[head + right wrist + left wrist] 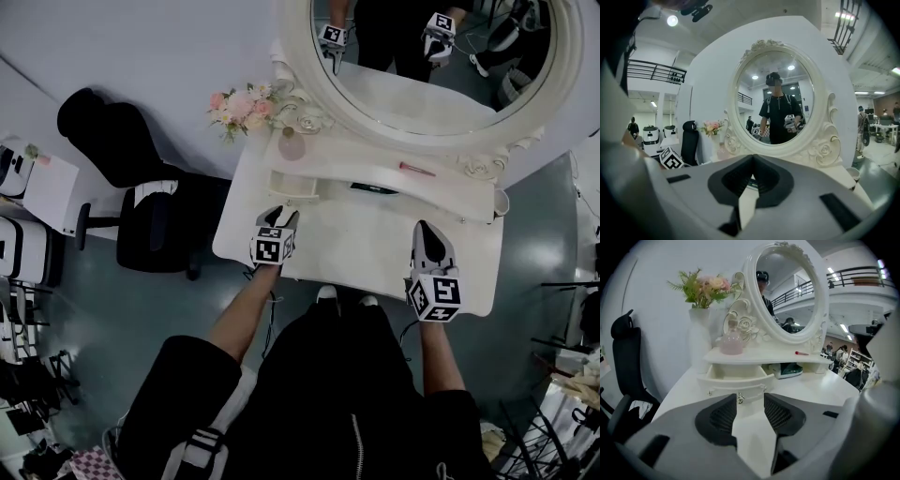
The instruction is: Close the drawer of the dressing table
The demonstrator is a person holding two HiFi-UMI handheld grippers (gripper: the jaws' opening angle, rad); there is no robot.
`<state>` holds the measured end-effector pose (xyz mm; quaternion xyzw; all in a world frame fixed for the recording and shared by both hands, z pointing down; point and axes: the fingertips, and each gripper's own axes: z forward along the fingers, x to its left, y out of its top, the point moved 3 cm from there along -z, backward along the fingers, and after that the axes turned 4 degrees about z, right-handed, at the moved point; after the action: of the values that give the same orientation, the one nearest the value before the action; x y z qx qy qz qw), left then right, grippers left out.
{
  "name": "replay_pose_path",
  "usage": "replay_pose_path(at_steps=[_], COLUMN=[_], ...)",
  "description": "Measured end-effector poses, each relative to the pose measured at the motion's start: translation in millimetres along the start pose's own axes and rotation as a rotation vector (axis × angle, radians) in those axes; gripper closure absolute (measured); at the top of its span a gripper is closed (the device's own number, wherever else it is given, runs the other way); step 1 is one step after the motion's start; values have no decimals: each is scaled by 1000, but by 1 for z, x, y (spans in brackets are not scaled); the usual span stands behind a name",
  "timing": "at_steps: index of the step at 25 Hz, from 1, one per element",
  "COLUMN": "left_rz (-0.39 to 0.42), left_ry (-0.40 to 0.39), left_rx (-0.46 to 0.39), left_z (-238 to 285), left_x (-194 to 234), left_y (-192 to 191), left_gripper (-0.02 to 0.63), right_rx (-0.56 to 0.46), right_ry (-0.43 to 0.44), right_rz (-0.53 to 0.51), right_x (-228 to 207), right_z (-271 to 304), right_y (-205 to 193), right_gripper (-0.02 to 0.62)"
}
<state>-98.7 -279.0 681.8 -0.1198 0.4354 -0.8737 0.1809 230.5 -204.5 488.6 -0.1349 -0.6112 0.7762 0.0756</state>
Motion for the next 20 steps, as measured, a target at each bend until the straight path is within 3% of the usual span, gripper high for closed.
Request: replay_pose_path(at_steps=[11, 13, 20], left_rz=[-53, -54, 0], left_ry=[72, 78, 91], left_rx=[122, 125, 67], left_z=[40, 41, 36], left_x=[19, 19, 18], left_y=[-15, -16, -9], left_gripper=[446, 505, 506], right_rx=[18, 22, 27], right_ry=[-56, -63, -78], right_rz=[11, 13, 19], right_x=[-17, -20, -25], right_z=[-5, -5, -8], right_y=[-5, -6, -9], right_gripper=[594, 594, 594])
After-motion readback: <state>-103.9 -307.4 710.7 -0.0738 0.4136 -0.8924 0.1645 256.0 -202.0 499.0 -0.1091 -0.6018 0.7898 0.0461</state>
